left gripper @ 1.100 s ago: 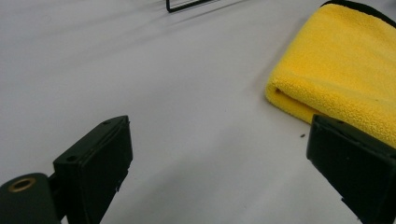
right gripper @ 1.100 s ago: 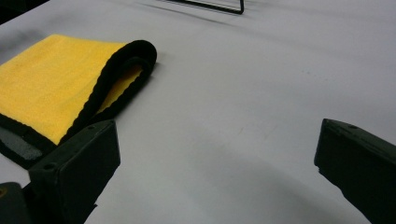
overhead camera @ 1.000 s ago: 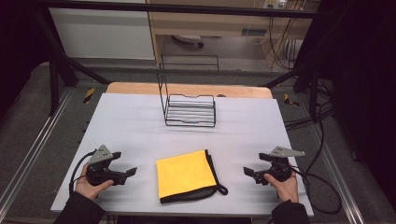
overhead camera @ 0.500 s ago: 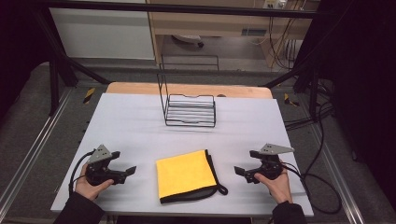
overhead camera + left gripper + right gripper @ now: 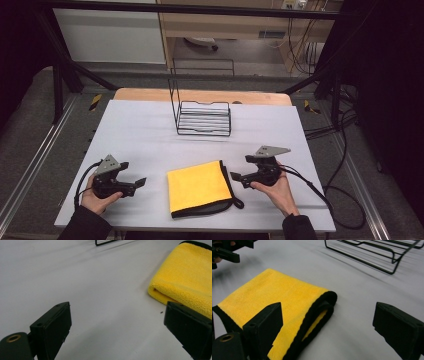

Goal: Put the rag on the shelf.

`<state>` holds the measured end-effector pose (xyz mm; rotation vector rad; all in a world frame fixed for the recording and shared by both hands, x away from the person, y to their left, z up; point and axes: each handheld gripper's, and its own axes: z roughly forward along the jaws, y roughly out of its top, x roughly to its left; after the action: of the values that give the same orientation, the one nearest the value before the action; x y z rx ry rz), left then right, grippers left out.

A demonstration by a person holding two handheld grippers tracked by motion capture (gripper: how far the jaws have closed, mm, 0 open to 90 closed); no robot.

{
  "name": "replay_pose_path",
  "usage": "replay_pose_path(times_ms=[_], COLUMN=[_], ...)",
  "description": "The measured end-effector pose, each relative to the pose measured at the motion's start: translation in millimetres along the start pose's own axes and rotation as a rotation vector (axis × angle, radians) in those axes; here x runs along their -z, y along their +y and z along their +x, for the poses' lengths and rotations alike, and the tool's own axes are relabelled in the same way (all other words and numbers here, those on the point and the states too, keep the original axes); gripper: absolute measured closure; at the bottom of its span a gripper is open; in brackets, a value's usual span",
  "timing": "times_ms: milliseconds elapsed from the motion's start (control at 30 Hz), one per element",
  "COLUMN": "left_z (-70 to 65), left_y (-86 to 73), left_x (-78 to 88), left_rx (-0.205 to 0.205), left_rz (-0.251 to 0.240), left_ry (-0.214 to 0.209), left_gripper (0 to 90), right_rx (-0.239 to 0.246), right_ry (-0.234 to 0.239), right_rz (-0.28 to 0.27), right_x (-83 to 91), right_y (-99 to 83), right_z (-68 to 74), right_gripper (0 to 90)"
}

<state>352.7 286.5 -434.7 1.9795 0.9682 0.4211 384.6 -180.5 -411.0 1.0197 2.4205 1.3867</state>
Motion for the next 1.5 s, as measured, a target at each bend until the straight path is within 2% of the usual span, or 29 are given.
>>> replay_pose_path(times_ms=[33, 67, 167, 233, 300, 467, 567, 767, 933, 1133, 1200, 1400, 1500], left_z=[0.0, 0.1, 0.7, 0.7, 1.2, 1.7, 1.4, 1.4, 1.4, 1.8, 1.6, 1.5, 1.4], left_y=[-0.1, -0.3, -0.7, -0.7, -0.4, -0.9, -0.6, -0.5, -0.2, -0.2, -0.1, -0.2, -0.3], left_x=[0.2, 0.5, 0.4, 0.0, 0.3, -0.3, -0.1, 0.0, 0.4, 1.0, 0.9, 1.0, 1.0], left_rx=[0.001, 0.001, 0.006, 0.009, 0.006, 0.000, 0.004, 0.007, 0.004, 0.005, 0.004, 0.005, 0.005], left_rz=[0.000, -0.001, 0.000, 0.001, 0.001, 0.010, 0.004, 0.002, 0.002, 0.001, 0.002, 0.002, 0.002], left_ry=[0.002, 0.003, 0.007, 0.008, 0.010, 0.011, 0.010, 0.012, 0.012, 0.013, 0.014, 0.013, 0.014], left_gripper=[8.1, 8.1, 8.2, 9.0, 9.1, 10.1, 10.2, 10.3, 10.3, 10.3, 10.3, 10.3, 10.3], right_rx=[0.013, 0.013, 0.039, 0.059, 0.061, 0.075, 0.073, 0.115, 0.096, 0.112, 0.114, 0.093, 0.093], right_ry=[0.008, 0.008, 0.004, 0.003, 0.004, 0.015, 0.017, 0.039, 0.058, 0.069, 0.071, 0.060, 0.040], right_rz=[0.015, 0.015, 0.047, 0.088, 0.094, 0.153, 0.182, 0.230, 0.252, 0.264, 0.263, 0.258, 0.249], right_x=[-11.1, -11.1, -28.5, -45.9, -50.9, -70.4, -77.9, -81.3, -81.8, -77.1, -75.7, -73.8, -71.7], right_y=[6.6, 6.6, 14.6, 19.0, 19.5, 21.1, 19.2, 15.9, 15.7, 16.8, 17.2, 16.6, 15.9], right_z=[1.9, 1.9, 2.4, 0.9, -0.1, -2.1, -5.5, -6.9, -8.0, -5.9, -4.8, -2.5, -0.2], right_gripper=[15.5, 15.5, 19.6, 22.6, 24.3, 30.7, 38.1, 52.1, 57.6, 77.0, 81.0, 83.0, 83.3])
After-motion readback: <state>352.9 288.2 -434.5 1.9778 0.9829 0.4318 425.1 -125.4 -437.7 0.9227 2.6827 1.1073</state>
